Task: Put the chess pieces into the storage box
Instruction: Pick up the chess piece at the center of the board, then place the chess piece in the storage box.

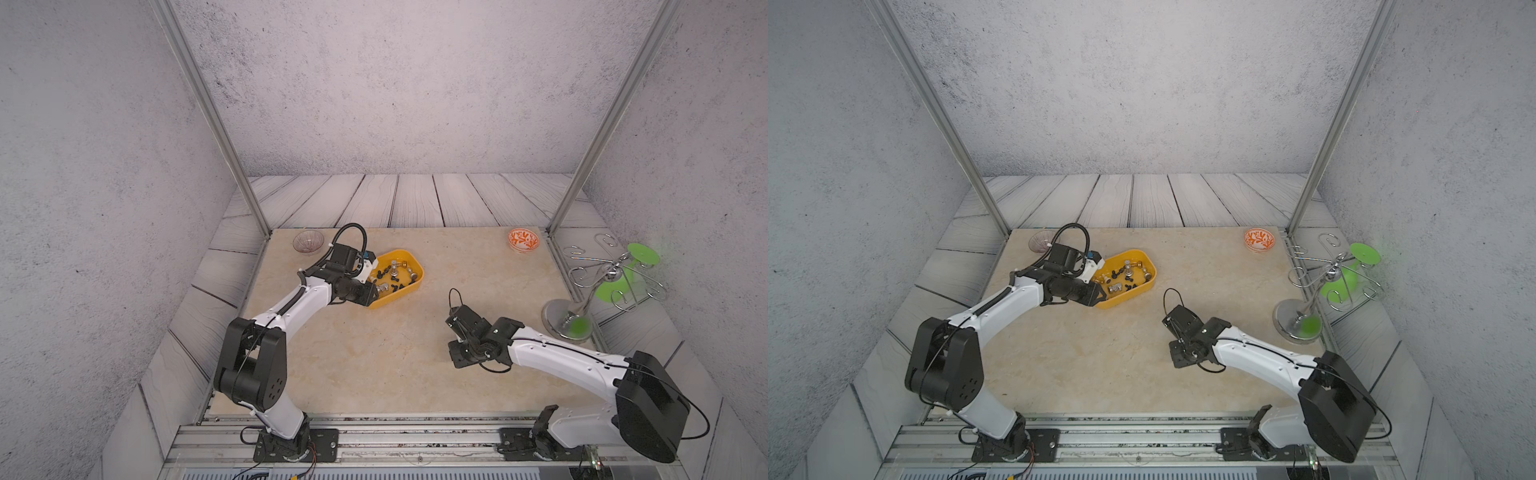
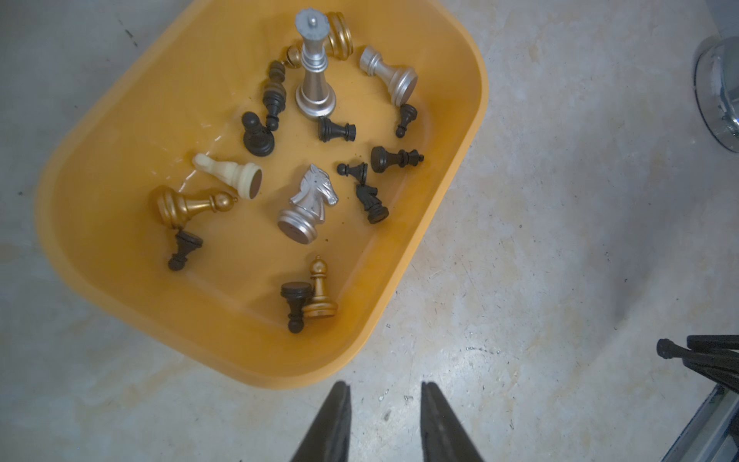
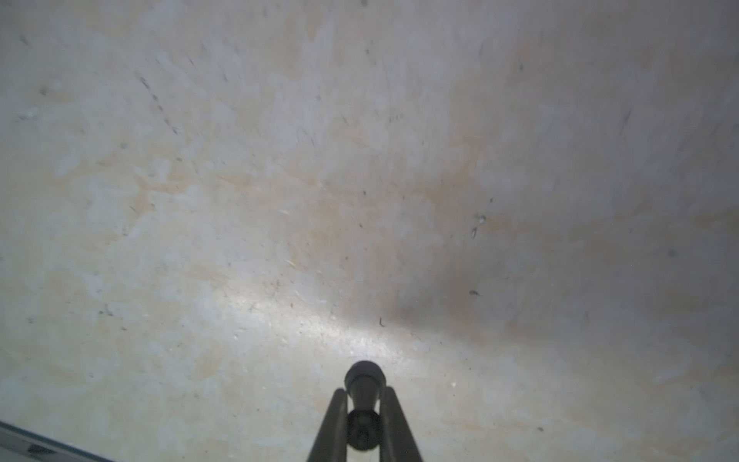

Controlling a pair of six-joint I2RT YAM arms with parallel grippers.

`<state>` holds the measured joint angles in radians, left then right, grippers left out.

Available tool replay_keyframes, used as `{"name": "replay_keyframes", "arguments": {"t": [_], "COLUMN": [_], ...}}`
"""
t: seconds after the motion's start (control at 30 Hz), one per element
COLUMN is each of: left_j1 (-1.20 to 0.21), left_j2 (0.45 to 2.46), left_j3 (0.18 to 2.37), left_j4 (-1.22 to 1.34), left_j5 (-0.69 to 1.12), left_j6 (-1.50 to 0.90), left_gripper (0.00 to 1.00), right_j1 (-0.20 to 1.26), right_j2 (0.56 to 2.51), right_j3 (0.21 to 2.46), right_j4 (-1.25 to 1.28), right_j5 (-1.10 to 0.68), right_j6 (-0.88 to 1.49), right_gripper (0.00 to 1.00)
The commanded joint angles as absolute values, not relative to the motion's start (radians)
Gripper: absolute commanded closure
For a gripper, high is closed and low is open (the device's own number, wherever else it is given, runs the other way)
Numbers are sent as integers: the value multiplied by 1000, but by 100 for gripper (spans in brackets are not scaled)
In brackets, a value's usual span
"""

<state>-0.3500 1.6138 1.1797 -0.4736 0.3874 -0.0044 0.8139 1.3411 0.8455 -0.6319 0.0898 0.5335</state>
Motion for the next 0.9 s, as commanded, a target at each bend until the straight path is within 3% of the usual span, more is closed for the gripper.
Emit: {"name": "replay_keyframes", "arguments": {"t": [0.0,0.57,0.87], "left_j1": [-351,-347,-347], "left_j2": [1579,1443,1431], "left_j3": [1180,1083,1077], "left_j4": [-480,-476,-484], "left_j5": [374,304,336], "left_j6": [2,-43,-44], "left_gripper": [67,67,67], "right_j1": [799,676,625], "right_j2": [1369,1861,2163], "right_j3": [928,1600,1944], "right_j4": [-614,-576,-643], "right_j5": [116,-64,-32], "right_j6": [447,178,81], "right_gripper": [85,85,85]}}
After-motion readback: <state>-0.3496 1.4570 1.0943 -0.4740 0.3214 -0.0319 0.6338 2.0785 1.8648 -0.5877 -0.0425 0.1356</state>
